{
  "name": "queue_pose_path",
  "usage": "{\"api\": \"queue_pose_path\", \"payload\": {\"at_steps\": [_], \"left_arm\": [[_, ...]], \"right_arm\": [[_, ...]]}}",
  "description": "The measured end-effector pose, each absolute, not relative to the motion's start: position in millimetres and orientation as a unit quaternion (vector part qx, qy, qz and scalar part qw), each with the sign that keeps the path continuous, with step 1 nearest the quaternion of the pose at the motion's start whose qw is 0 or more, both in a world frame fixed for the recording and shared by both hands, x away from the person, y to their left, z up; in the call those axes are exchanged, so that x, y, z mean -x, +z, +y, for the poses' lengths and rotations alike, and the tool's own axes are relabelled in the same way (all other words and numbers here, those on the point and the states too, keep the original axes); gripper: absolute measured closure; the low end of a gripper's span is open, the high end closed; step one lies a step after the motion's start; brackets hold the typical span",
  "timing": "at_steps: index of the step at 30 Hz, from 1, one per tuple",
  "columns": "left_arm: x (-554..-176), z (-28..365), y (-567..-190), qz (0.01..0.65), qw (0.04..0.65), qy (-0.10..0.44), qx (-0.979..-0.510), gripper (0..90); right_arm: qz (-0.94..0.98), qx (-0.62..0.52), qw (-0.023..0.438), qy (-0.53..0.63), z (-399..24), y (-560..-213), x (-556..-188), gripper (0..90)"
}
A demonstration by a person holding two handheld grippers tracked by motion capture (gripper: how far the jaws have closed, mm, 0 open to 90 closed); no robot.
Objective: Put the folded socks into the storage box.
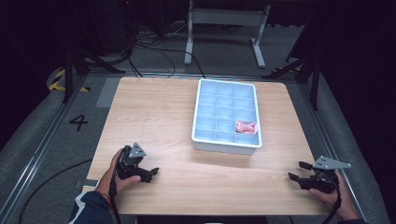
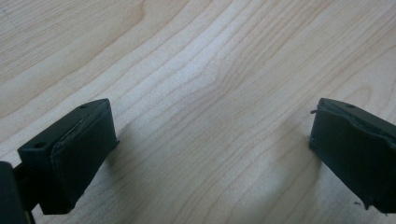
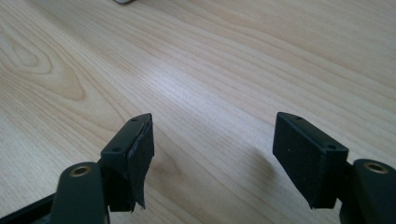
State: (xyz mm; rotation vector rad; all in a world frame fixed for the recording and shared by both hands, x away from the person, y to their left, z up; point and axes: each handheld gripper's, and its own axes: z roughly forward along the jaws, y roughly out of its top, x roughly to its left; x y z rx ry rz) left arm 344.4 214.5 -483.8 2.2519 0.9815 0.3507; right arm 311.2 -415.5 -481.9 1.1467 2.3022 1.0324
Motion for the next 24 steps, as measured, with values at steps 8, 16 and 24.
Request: {"api": "queue_pose_path", "payload": {"at_steps": [8, 16, 24], "left_arm": [[-335, 219, -483, 0.364, 0.327, 0.133, -0.862, 2.8], [-323, 223, -484, 0.366, 0.329, 0.133, -0.861, 3.0], [-320, 224, -483, 0.366, 0.326, 0.135, -0.861, 3.4]], "right_arm": [[0.807, -0.42, 0.182, 0.373, -419, -487, -309, 28.7], [0.807, -0.422, 0.188, 0.368, -418, -487, -309, 27.2], [0.805, -0.426, 0.19, 0.367, -418, -487, -308, 27.2]]}}
